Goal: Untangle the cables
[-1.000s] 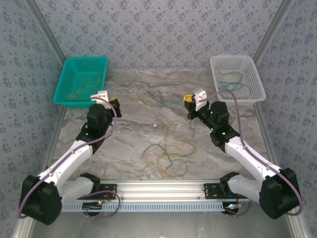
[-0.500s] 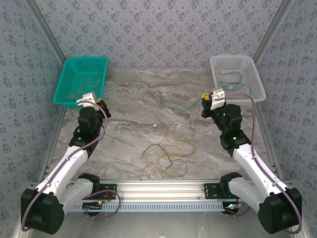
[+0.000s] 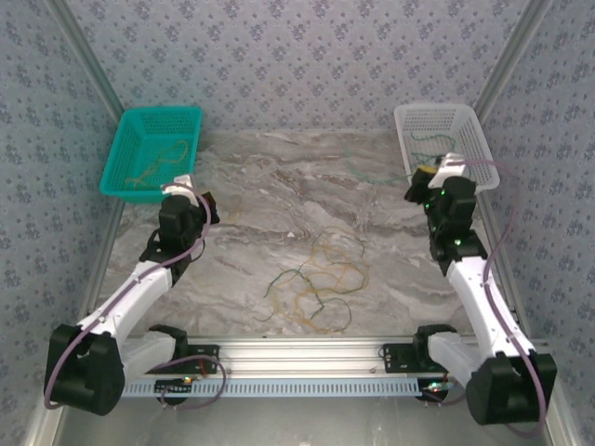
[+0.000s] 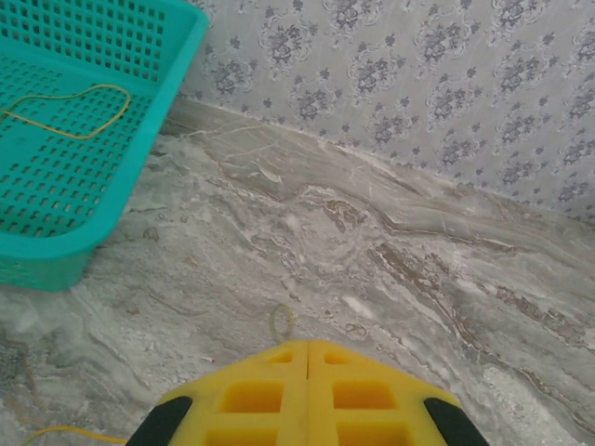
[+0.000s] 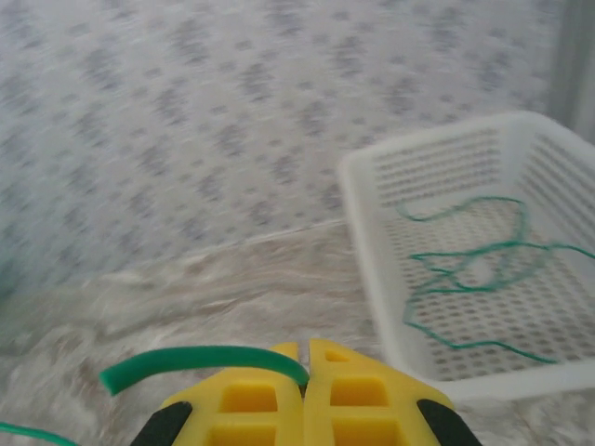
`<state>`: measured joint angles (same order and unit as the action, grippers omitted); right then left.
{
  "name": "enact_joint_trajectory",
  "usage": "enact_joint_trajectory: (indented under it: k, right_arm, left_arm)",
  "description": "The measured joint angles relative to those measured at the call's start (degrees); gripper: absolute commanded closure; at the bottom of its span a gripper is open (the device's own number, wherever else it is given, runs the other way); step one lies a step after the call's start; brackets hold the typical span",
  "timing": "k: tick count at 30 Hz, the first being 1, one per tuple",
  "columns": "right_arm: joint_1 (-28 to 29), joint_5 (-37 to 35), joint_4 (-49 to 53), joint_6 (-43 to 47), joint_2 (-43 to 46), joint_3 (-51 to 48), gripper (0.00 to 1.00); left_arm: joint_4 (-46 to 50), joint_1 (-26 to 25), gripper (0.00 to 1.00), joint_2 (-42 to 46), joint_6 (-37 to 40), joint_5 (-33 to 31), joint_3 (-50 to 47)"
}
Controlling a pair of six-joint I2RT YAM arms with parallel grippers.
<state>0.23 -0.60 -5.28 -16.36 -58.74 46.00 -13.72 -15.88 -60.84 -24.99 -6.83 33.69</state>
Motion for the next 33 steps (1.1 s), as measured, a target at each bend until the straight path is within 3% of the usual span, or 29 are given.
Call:
enact_joint_trajectory:
  k: [7,15,18,21,24,29,30,33]
  right_arm:
    - [-15.0,3.0,4.6,-14.4,-22.6,13.6,1.00]
    - [-19.0,-1.0,15.5,-22.5,-45.4,36.4,0.98]
    - [-19.1,-1.0,19.0,-23.5,-53.1,46.7,0.74]
    - [-18.8,-0.2,22.1,-23.5,-58.2,52.7,0.57]
    - [-18.1,-0.5,25.4,-23.3,-59.2,53.5,0.42]
    - [-15.4,-1.8,27.1,-21.7,-55.3,50.3,0.38]
    - [-14.4,-2.5,27.2,-20.8,-53.1,48.6,0.30]
    - [-10.3,-5.7,27.1,-17.3,-43.7,42.3,0.30]
  left_arm:
    - [0.6,-1.6,1.00,0.4,-0.6,2.2,-0.3]
    - [4.2,-2.7,1.00,2.4,-2.0,4.1,-0.3]
    - [6.4,-2.5,1.00,2.3,-3.2,3.6,-0.4]
    - [10.4,-0.7,1.00,1.9,-5.6,2.7,-0.4]
    - [14.6,3.8,1.00,-1.0,-8.0,2.5,0.3]
    - [21.4,9.7,1.00,-11.0,-10.3,3.4,5.3]
    - [22.5,10.3,1.00,-13.1,-10.5,3.6,6.8]
    - [24.5,11.4,0.96,-16.8,-10.7,3.8,9.4]
